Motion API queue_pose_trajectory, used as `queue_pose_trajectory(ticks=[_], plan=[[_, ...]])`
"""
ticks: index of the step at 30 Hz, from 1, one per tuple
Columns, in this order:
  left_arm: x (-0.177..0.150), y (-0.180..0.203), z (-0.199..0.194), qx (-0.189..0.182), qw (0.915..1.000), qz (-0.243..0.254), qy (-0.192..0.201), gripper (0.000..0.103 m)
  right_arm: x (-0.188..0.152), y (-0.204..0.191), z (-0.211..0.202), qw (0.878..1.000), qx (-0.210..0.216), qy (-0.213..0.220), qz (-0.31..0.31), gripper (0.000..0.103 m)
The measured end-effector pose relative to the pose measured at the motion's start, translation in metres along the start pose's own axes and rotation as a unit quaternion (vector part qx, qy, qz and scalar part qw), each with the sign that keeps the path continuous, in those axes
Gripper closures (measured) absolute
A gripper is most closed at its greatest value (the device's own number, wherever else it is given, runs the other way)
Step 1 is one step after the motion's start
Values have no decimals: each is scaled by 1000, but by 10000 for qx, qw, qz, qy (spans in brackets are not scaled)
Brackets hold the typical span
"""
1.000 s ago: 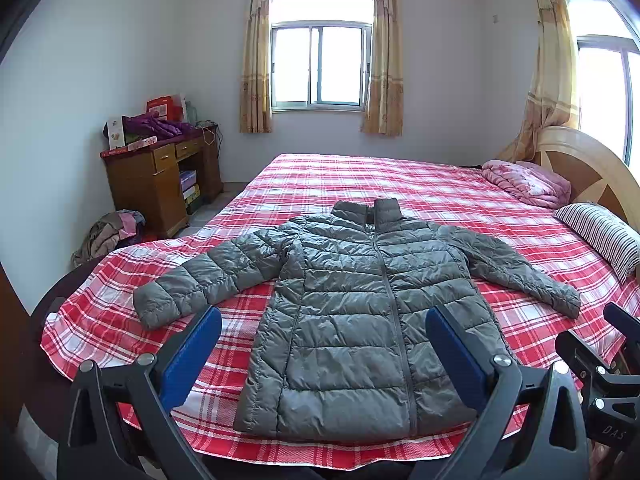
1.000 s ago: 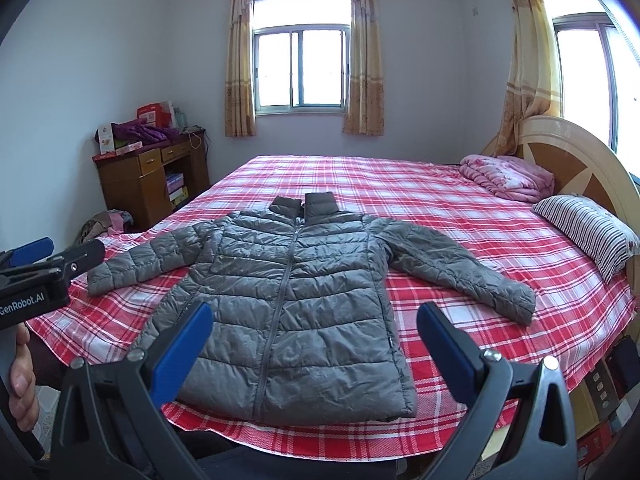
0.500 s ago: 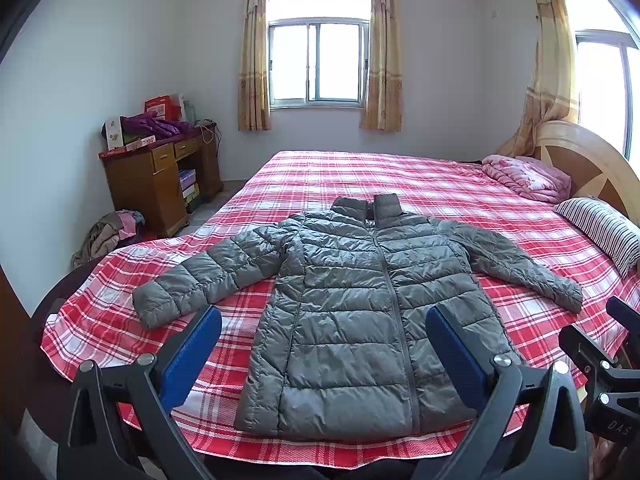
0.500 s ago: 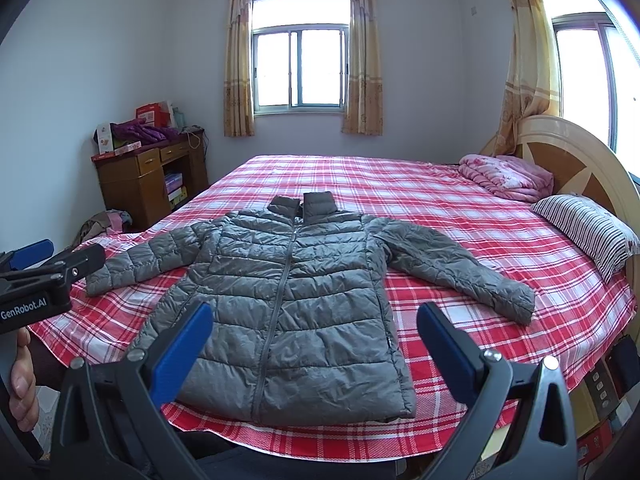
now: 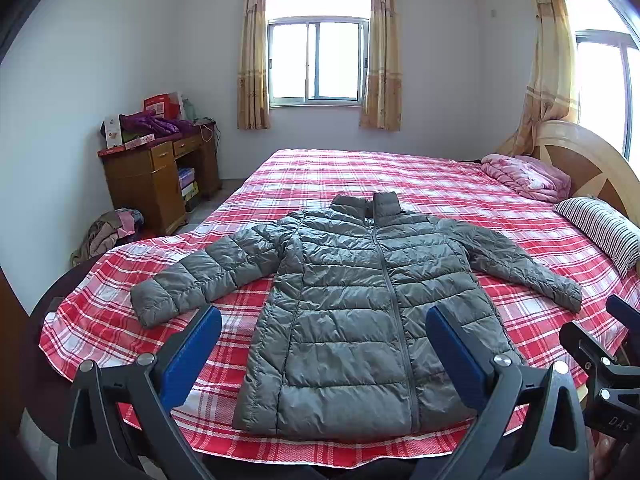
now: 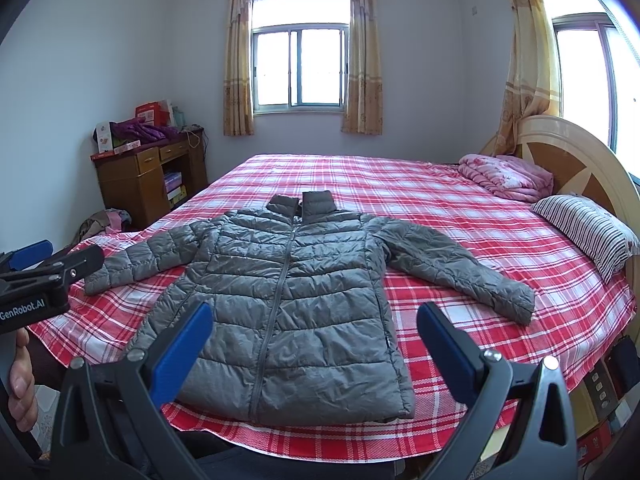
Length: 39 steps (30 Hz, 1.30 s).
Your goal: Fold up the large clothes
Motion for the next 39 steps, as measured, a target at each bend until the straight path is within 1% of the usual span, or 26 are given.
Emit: queue_pose_trajectory(ticks=[12, 15, 17, 20, 22, 25, 28, 29, 30, 31, 33, 35, 37, 38, 39], plan=[[-2, 2, 3, 16, 10000, 21, -60, 1, -3, 4, 4, 10000, 32, -45, -7, 0], [-4, 0, 16, -198, 9991, -56, -367, 1, -2, 4, 5, 10000, 43, -9, 2, 0], [-8, -1, 32, -434, 9961, -155, -753, 1, -2, 7, 8, 9999, 92, 46, 30, 0], [-9, -1, 51, -554, 9936, -207, -957, 1, -3, 20, 22, 9995, 292, 80, 103, 0], [-5, 1, 64, -533, 9942, -141, -925, 1, -8, 37, 41, 9997, 182, -34, 166, 0], [6, 3, 86, -431, 9949, 100, -903, 1, -18, 71, 71, 9985, -11, -270, 484, 0], [19, 0, 110, -166, 9969, 310, -710, 1, -35, 117, 101, 9933, -298, -526, 987, 4], [23, -3, 124, -33, 9972, 364, -654, 1, -41, 133, 111, 9906, -412, -644, 1137, 8], [26, -4, 135, 59, 9975, 370, -607, 1, -49, 154, 124, 9866, -517, -776, 1342, 10], [28, -6, 144, 123, 9975, 368, -588, 1, -55, 165, 130, 9840, -550, -838, 1470, 13], [32, -10, 170, 282, 9974, 329, -584, 1, -67, 196, 147, 9760, -721, -1012, 1788, 14], [34, -14, 192, 328, 9971, 237, -642, 1, -78, 226, 161, 9670, -926, -1136, 2084, 16], [35, -14, 214, 489, 9963, 217, -668, 1, -88, 254, 171, 9565, -1162, -1252, 2366, 16], [35, -15, 226, 588, 9956, 237, -686, 1, -92, 263, 175, 9520, -1254, -1317, 2462, 17], [35, -15, 239, 680, 9948, 263, -710, 1, -98, 280, 183, 9456, -1379, -1392, 2597, 19]])
Point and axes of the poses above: each gripper's, at about its wrist camera, not at the fingertips, and z roughly the way its jaws point, y to its right, x to its top, the point moved 2 cm from there along z, roughly the way its jaws point, and after that the axes turned 8 degrees about -z, right-handed, at the moved point
